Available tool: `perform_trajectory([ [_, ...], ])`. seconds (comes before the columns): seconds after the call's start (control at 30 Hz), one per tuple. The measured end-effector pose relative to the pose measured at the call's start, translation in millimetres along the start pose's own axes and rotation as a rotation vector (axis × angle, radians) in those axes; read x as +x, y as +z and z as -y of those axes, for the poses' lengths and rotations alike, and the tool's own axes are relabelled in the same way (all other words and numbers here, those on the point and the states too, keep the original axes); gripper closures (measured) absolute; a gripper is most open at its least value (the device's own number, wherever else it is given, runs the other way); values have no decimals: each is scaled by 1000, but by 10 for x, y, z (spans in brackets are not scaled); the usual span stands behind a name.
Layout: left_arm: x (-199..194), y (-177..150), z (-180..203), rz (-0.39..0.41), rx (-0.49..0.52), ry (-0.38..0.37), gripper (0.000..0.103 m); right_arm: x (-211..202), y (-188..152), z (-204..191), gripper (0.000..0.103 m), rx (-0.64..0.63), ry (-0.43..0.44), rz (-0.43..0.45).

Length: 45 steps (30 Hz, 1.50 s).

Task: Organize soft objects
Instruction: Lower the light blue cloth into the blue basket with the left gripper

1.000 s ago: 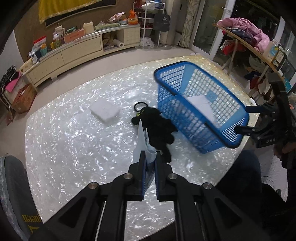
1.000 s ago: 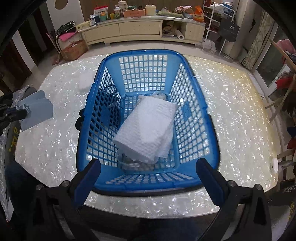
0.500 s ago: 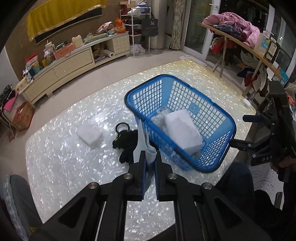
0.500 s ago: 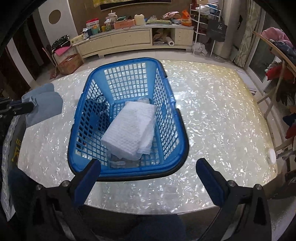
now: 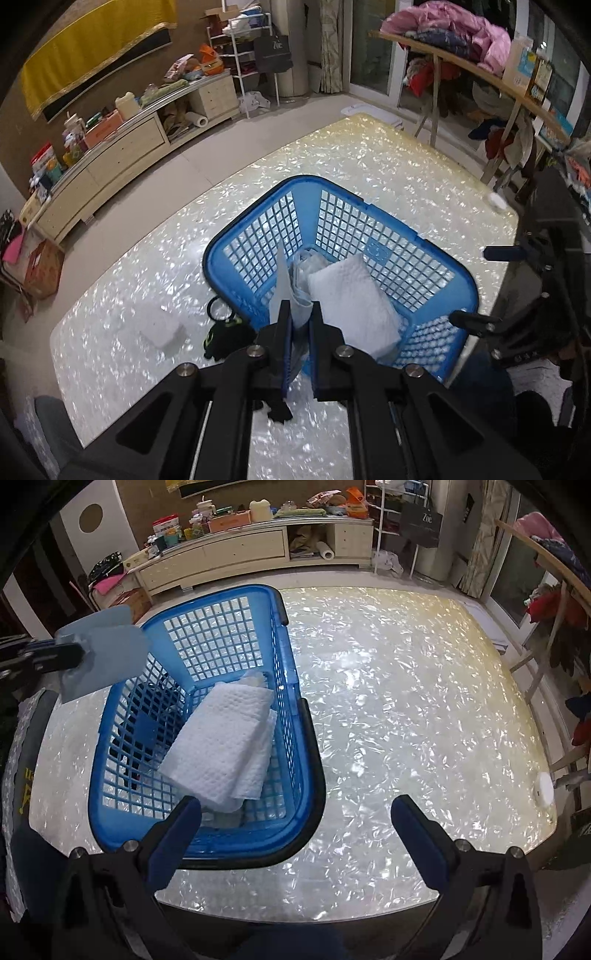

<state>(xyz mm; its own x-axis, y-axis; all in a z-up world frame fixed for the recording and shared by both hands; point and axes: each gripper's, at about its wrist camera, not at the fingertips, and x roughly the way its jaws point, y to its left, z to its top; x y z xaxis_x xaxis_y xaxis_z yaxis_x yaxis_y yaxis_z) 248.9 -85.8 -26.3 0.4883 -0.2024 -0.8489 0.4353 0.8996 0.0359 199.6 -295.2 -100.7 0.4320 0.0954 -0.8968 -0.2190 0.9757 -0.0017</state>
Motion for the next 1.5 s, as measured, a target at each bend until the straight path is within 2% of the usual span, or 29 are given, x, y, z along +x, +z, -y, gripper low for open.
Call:
perform_trajectory([
  [0.1, 222, 95, 66, -26, 32, 17, 97, 46, 0, 50, 0, 8, 4, -2],
  [0.23, 494, 177, 181, -61, 63, -6, 97, 81, 30, 87, 0, 16, -7, 1],
  [0.3, 676, 195, 271, -82, 100, 16, 97, 109, 51, 118, 0, 28, -1, 4],
  [0.37, 879, 212, 336, -114, 122, 39, 97, 154, 61, 134, 0, 39, 14, -4],
  [0.47, 1151, 227, 405, -166, 143, 33, 97, 218, 45, 114, 0, 35, 29, -14],
  [0.63, 1428, 191, 548, -219, 142, -28, 97, 280, 26, 164, 0, 47, 43, -26],
  [0.83, 1511, 179, 672, -240, 97, -162, 97, 301, -14, 243, 0, 86, 77, -27],
  [1.03, 1582, 171, 790, -279, 85, -192, 96, 276, -44, 229, 0, 87, 91, -22],
  [1.1, 1631, 188, 849, -296, 91, -190, 84, 267, -55, 222, 0, 88, 94, -23],
  [1.13, 1637, 187, 859, -301, 87, -185, 70, 262, -62, 225, 0, 88, 93, -22],
  [1.17, 1642, 191, 860, -302, 80, -186, 63, 263, -55, 233, 0, 91, 92, -23],
  [1.23, 1624, 208, 862, -299, 55, -184, 60, 257, -48, 240, 0, 94, 89, -24],
  [1.33, 1543, 211, 838, -283, 45, -172, 44, 191, -62, 211, 0, 90, 80, -22],
  [1.37, 1496, 203, 800, -274, 45, -157, 41, 166, -71, 201, 0, 88, 79, -22],
  [1.5, 1234, 164, 703, -236, 49, -120, 41, 45, -104, 130, 0, 83, 85, -23],
])
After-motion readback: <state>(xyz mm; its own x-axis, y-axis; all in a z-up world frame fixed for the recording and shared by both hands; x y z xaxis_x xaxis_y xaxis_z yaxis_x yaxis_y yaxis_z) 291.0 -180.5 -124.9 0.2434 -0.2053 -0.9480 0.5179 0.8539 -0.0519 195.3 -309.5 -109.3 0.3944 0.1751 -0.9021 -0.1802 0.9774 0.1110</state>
